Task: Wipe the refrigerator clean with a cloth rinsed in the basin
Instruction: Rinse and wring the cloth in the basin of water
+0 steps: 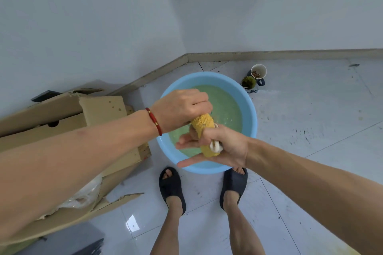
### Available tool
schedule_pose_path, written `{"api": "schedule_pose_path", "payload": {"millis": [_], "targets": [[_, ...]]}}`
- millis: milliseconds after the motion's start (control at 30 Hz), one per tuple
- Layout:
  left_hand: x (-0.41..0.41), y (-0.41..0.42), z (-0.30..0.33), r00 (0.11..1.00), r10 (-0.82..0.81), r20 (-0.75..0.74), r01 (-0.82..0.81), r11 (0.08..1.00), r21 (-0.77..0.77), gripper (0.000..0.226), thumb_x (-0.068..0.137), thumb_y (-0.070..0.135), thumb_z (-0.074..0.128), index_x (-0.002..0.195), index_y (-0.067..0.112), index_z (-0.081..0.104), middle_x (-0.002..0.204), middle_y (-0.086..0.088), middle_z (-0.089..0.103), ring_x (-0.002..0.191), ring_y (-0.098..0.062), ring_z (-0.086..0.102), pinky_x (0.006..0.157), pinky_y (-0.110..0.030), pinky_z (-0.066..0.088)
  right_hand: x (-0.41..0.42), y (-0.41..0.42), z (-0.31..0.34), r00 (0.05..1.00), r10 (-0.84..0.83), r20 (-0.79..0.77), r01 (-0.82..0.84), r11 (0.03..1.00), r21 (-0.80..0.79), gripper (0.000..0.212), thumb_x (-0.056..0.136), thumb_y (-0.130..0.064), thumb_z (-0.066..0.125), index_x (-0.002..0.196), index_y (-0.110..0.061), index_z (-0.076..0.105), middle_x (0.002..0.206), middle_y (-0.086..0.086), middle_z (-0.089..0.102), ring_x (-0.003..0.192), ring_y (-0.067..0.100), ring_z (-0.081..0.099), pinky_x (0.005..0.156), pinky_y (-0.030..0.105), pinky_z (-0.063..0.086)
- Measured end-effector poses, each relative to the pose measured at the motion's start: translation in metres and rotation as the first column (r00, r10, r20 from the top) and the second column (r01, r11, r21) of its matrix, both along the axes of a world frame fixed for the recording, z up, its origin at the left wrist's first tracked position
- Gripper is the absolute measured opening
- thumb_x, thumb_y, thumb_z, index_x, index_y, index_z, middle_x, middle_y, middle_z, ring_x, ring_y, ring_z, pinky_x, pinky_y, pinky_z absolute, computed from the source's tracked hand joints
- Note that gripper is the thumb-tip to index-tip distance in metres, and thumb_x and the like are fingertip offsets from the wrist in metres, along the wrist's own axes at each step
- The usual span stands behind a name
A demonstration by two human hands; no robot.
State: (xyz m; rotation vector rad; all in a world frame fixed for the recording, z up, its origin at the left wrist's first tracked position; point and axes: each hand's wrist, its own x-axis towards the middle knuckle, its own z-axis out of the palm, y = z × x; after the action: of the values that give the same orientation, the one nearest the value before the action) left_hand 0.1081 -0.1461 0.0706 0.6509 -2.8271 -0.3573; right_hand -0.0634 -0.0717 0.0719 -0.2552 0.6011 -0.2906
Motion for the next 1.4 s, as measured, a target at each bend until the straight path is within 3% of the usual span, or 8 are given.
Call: {"api": "schedule_pose_path", "payload": {"millis": [133,233,400,667,800,1100,1267,1400], "targets": [[0.002,0.005,0.006,0.979,0.001,0.205,0.007,0.999,-0.039,0.025,0.073,-0.006,0.078,0.072,0.009,0.058,0.064,-0.005,0.052,0.047,-0.025,0.048,0.037,-0.029,0.036,-0.005,-0.012,0.010,0.905,0.214,-0.367,-0.328,0.901,-0.284,0.013,0.097,0.001,0.061,0.109,0.000,0.056,0.083,0.013,0.073,0.058,0.018,0.064,0.052,0.026,0.050],[-0.012,0.023,0.012,0.824,0.166,0.541,-0.235,0.970,0.060,0.017,0.075,0.002,0.065,0.078,0.015,0.055,0.073,-0.006,0.061,0.064,-0.032,0.063,0.050,-0.031,0.034,-0.001,-0.026,-0.007,0.580,0.047,-0.813,-0.718,0.502,-0.483,0.013,0.085,-0.011,0.070,0.093,-0.002,0.064,0.073,0.008,0.069,0.063,0.028,0.065,0.058,0.034,0.050],[-0.028,0.053,-0.010,0.551,0.578,0.602,-0.830,0.455,0.323,0.022,0.072,0.022,0.064,0.057,0.015,0.049,0.057,-0.003,0.048,0.067,-0.036,0.058,0.054,-0.032,0.042,0.002,-0.035,-0.014,0.347,-0.201,-0.916,-0.932,0.034,-0.361,0.029,0.087,-0.011,0.057,0.114,-0.014,0.048,0.073,0.003,0.043,0.068,0.034,0.051,0.060,0.039,0.040],[-0.037,0.061,-0.003,0.452,0.634,0.628,-0.671,-0.222,0.707,0.024,0.061,0.005,0.072,0.057,0.009,0.048,0.046,0.001,0.036,0.039,-0.016,0.029,0.043,-0.021,0.024,-0.010,-0.039,-0.021,0.413,-0.436,-0.800,-0.904,-0.305,-0.300,0.038,0.097,-0.019,0.054,0.131,-0.012,0.037,0.069,0.003,0.050,0.059,0.033,0.049,0.052,0.035,0.035],[-0.040,0.067,0.004,0.440,0.640,0.630,-0.495,-0.412,0.765,0.030,0.067,-0.004,0.067,0.061,0.011,0.042,0.046,0.000,0.027,0.041,-0.015,0.018,0.048,-0.026,0.015,-0.015,-0.041,-0.016,0.469,-0.466,-0.750,-0.872,-0.381,-0.308,0.035,0.088,-0.015,0.064,0.114,-0.011,0.041,0.055,0.000,0.045,0.041,0.027,0.039,0.042,0.023,0.014],[-0.027,0.063,0.054,0.579,0.566,0.586,-0.499,-0.323,0.804,0.037,0.078,0.005,0.075,0.063,0.016,0.044,0.051,-0.001,0.030,0.044,-0.016,0.019,0.050,-0.029,0.014,-0.014,-0.030,0.032,0.446,-0.519,-0.729,-0.895,-0.249,-0.371,0.042,0.084,-0.013,0.066,0.108,-0.016,0.031,0.057,0.002,0.047,0.043,0.030,0.043,0.042,0.026,0.019],[0.011,0.042,0.150,0.783,0.372,0.498,-0.511,-0.072,0.857,0.051,0.077,0.052,0.084,0.089,0.009,0.060,0.063,-0.004,0.051,0.053,-0.017,0.049,0.056,-0.029,0.044,-0.013,-0.011,0.127,0.408,-0.416,-0.812,-0.848,0.158,-0.507,0.038,0.086,-0.025,0.075,0.108,-0.014,0.046,0.100,0.000,0.048,0.078,0.029,0.056,0.066,0.044,0.049],[0.026,0.031,0.236,0.813,0.525,0.252,-0.347,0.090,0.933,0.038,0.079,0.023,0.088,0.109,0.009,0.068,0.089,-0.003,0.070,0.079,-0.014,0.070,0.075,-0.033,0.060,-0.018,0.003,0.228,0.432,-0.334,-0.838,-0.677,0.494,-0.546,0.047,0.073,-0.051,0.089,0.095,-0.024,0.058,0.082,-0.016,0.059,0.073,0.003,0.058,0.060,0.022,0.041]]}}
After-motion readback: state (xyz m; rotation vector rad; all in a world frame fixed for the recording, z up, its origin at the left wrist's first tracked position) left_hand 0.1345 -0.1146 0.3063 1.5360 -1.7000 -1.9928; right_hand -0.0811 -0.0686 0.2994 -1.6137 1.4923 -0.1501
